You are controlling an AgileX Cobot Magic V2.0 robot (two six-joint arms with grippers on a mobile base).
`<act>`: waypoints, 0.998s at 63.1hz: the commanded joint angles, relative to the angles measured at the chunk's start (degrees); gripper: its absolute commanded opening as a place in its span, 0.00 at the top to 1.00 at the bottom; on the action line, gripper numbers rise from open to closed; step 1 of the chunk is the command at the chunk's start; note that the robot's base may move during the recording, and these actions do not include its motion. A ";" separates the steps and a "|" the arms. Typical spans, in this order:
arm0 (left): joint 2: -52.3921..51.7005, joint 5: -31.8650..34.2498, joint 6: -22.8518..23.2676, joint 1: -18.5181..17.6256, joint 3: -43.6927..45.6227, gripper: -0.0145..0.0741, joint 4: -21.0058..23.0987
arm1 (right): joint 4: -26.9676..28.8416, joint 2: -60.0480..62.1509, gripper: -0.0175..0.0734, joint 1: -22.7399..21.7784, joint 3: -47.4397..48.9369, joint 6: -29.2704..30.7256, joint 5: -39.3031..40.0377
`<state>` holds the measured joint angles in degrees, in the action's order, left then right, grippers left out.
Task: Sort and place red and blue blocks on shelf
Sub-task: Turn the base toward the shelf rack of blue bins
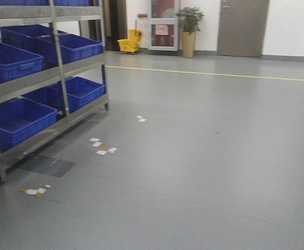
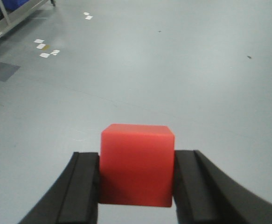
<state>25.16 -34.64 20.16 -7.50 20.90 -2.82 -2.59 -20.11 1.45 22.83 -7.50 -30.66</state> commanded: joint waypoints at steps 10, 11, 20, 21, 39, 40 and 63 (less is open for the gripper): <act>0.20 4.59 0.43 0.00 1.80 0.70 -0.12 | -0.70 -0.30 0.74 -0.27 1.68 0.10 4.49; 0.20 4.59 0.43 0.00 1.80 0.70 -0.12 | -0.70 -0.30 0.74 -0.27 1.68 0.10 4.49; 0.20 4.59 0.43 0.00 1.80 0.70 -0.12 | -0.70 -0.30 0.74 -0.27 1.68 0.10 4.49; 0.20 4.59 0.43 0.00 1.80 0.70 -0.12 | -0.70 -0.30 0.74 -0.27 1.68 0.10 4.49; 0.20 4.59 0.43 0.00 1.80 0.70 -0.12 | -0.70 -0.30 0.74 -0.27 1.68 0.10 4.49; 0.20 4.59 0.43 0.00 1.80 0.70 -0.12 | -0.70 -0.30 0.74 -0.27 1.68 0.10 4.49; 0.20 4.59 0.43 0.00 1.80 0.70 -0.12 | -0.70 -0.30 0.74 -0.27 1.68 0.10 4.49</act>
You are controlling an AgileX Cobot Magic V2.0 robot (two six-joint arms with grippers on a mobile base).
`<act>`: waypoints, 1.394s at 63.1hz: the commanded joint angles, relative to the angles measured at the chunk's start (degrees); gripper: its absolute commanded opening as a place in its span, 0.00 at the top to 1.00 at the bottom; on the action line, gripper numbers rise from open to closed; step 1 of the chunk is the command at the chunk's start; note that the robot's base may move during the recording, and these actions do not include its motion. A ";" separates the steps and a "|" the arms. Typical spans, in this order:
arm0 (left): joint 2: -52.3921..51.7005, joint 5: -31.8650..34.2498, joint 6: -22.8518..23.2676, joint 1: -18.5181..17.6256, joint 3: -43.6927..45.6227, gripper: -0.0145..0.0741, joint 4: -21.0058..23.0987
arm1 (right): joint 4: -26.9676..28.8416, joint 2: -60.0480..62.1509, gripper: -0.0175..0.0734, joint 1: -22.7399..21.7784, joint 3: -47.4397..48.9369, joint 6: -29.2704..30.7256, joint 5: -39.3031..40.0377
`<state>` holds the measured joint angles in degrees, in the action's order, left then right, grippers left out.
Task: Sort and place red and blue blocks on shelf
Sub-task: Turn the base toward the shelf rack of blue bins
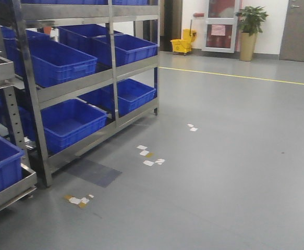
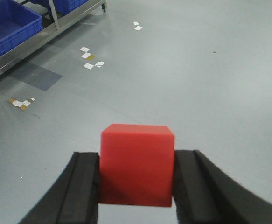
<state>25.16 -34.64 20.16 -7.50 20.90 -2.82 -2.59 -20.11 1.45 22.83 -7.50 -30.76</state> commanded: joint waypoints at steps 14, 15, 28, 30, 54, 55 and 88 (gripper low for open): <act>0.20 4.59 0.43 0.00 1.80 0.70 -0.12 | -0.70 -0.30 0.74 -0.27 1.68 0.10 4.59; 0.20 4.59 0.43 0.00 1.80 0.70 -0.12 | -0.70 -0.30 0.74 -0.27 1.68 0.10 4.59; 0.20 4.59 0.43 0.00 1.80 0.70 -0.12 | -0.70 -0.30 0.74 -0.27 1.68 0.10 4.59; 0.20 4.59 0.43 0.00 1.80 0.70 -0.12 | -0.70 -0.30 0.74 -0.27 1.68 0.10 4.59; 0.20 4.59 0.43 0.00 1.80 0.70 -0.12 | -0.70 -0.30 0.74 -0.27 1.68 0.10 4.59; 0.20 4.59 0.43 0.00 1.80 0.70 -0.12 | -0.70 -0.30 0.74 -0.27 1.68 0.10 4.59; 0.20 4.59 0.43 0.00 1.80 0.70 -0.12 | -0.70 -0.30 0.74 -0.27 1.68 0.10 4.59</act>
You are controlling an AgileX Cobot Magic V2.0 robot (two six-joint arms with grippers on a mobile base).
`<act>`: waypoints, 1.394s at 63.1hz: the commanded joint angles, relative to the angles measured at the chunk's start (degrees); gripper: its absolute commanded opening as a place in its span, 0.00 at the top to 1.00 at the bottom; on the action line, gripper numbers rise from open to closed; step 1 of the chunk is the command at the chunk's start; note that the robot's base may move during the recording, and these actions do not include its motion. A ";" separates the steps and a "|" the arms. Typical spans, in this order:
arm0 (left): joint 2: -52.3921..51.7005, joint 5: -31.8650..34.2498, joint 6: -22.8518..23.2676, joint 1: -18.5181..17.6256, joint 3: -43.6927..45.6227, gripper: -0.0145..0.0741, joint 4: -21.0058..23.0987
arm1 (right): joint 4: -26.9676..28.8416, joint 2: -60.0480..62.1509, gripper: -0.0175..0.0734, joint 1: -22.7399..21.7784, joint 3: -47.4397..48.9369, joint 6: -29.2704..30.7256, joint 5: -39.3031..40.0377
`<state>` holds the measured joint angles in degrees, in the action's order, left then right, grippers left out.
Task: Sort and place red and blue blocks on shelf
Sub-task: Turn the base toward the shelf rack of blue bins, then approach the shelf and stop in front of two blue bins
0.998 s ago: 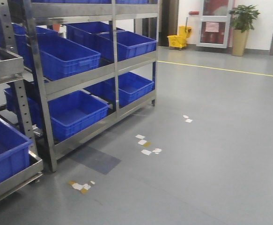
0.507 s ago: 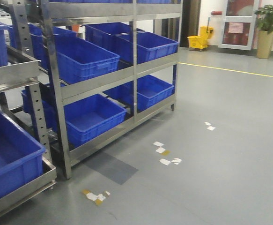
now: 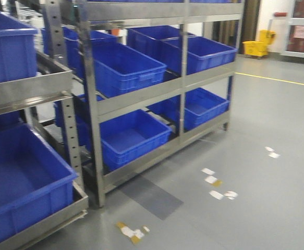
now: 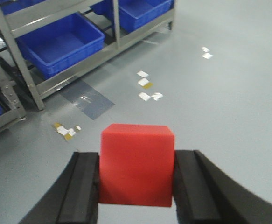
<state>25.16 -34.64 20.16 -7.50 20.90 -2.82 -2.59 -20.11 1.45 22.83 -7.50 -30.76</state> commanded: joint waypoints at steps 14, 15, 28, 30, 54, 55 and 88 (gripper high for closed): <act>0.20 4.59 0.43 0.00 1.80 0.70 -0.12 | -0.70 -0.30 0.74 -0.27 1.68 0.10 4.59; 0.20 4.59 0.43 0.00 1.80 0.70 -0.12 | -0.70 -0.30 0.74 -0.27 1.68 0.10 4.59; 0.20 4.59 0.43 0.00 1.80 0.70 -0.12 | -0.70 -0.30 0.74 -0.27 1.68 0.10 4.59; 0.20 4.59 0.43 0.00 1.80 0.70 -0.12 | -0.70 -0.30 0.74 -0.27 1.68 0.10 4.59; 0.20 4.59 0.43 0.00 1.80 0.70 -0.12 | -0.70 -0.30 0.74 -0.27 1.68 0.10 4.59; 0.20 4.59 0.43 0.00 1.80 0.70 -0.12 | -0.70 -0.30 0.74 -0.27 1.68 0.10 4.59; 0.20 4.59 0.43 0.00 1.80 0.70 -0.12 | -0.70 -0.30 0.74 -0.27 1.68 0.10 4.59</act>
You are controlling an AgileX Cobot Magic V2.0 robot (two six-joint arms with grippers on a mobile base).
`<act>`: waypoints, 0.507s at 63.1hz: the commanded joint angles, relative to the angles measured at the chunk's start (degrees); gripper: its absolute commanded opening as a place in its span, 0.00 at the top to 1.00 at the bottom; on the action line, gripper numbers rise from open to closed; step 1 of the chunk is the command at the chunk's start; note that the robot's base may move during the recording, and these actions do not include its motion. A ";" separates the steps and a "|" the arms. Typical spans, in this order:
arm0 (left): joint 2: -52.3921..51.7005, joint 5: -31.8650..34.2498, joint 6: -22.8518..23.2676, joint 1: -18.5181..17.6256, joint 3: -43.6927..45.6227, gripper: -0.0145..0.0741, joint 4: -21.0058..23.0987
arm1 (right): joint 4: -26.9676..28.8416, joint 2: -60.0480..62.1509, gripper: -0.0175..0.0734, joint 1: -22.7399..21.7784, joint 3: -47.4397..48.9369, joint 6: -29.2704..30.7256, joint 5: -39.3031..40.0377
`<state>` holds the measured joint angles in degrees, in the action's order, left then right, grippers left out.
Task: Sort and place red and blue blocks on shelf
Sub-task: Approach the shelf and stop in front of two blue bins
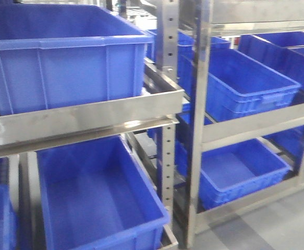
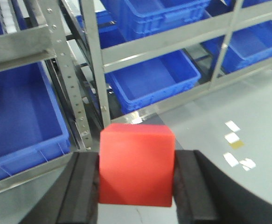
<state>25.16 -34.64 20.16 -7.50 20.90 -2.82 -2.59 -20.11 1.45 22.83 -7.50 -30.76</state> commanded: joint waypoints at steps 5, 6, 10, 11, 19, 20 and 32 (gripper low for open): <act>0.20 4.59 0.43 0.00 1.80 0.70 -0.12 | -0.70 -0.30 0.74 -0.27 1.68 0.10 4.59; 0.20 4.59 0.43 0.00 1.80 0.70 -0.12 | -0.70 -0.30 0.74 -0.27 1.68 0.10 4.59; 0.20 4.59 0.43 0.00 1.80 0.70 -0.12 | -0.70 -0.30 0.74 -0.27 1.68 0.10 4.59; 0.20 4.59 0.43 0.00 1.80 0.70 -0.12 | -0.70 -0.30 0.74 -0.27 1.68 0.10 4.59; 0.20 4.59 0.43 0.00 1.80 0.70 -0.12 | -0.70 -0.30 0.74 -0.27 1.68 0.10 4.59; 0.20 4.59 0.43 0.00 1.80 0.70 -0.12 | -0.70 -0.30 0.74 -0.27 1.68 0.10 4.59; 0.20 4.59 0.43 0.00 1.80 0.70 -0.12 | -0.70 -0.30 0.74 -0.27 1.68 0.10 4.59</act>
<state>25.16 -34.64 20.16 -7.50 20.90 -2.82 -2.69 -20.11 1.45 22.83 -7.50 -30.76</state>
